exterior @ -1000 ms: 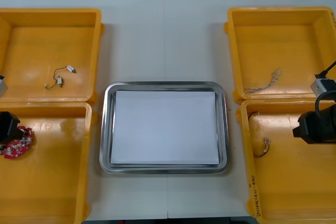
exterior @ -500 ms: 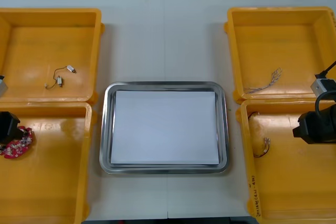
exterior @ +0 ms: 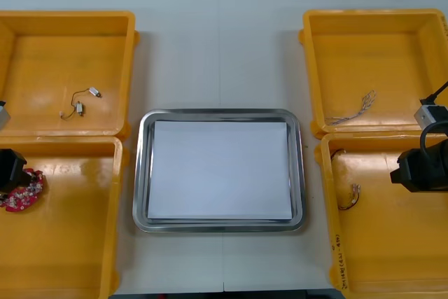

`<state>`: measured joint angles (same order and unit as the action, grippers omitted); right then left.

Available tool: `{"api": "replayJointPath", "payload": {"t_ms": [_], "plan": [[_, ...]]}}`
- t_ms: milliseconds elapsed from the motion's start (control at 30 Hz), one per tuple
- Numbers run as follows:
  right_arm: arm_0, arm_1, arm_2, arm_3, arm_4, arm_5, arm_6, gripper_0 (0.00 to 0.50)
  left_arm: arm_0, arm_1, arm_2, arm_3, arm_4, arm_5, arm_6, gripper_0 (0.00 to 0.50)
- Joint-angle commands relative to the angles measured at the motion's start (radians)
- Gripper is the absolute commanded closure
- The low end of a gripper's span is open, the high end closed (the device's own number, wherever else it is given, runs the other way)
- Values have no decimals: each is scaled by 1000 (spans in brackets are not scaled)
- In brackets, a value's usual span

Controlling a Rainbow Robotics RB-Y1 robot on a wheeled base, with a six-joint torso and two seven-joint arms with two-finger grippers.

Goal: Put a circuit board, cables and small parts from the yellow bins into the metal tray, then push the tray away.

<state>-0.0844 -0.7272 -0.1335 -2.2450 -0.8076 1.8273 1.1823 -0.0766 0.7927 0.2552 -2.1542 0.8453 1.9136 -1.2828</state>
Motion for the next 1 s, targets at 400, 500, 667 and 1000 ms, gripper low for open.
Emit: {"api": "replayJointPath", "payload": {"t_ms": [400, 500, 667, 1000], "plan": [[14, 2, -31, -7, -9, -8, -59, 0, 35, 20, 21, 20, 18, 6, -56, 0], [14, 2, -31, -7, -9, -8, -59, 0, 32, 46, 24, 34, 28, 6, -55, 0], [64, -46, -11, 27, -12, -17, -63, 0, 32, 46, 52, 89, 38, 6, -52, 0], [69, -63, -9, 27, -32, -19, -207, 0, 57, 46, 88, 129, 28, -84, -67, 0]]}}
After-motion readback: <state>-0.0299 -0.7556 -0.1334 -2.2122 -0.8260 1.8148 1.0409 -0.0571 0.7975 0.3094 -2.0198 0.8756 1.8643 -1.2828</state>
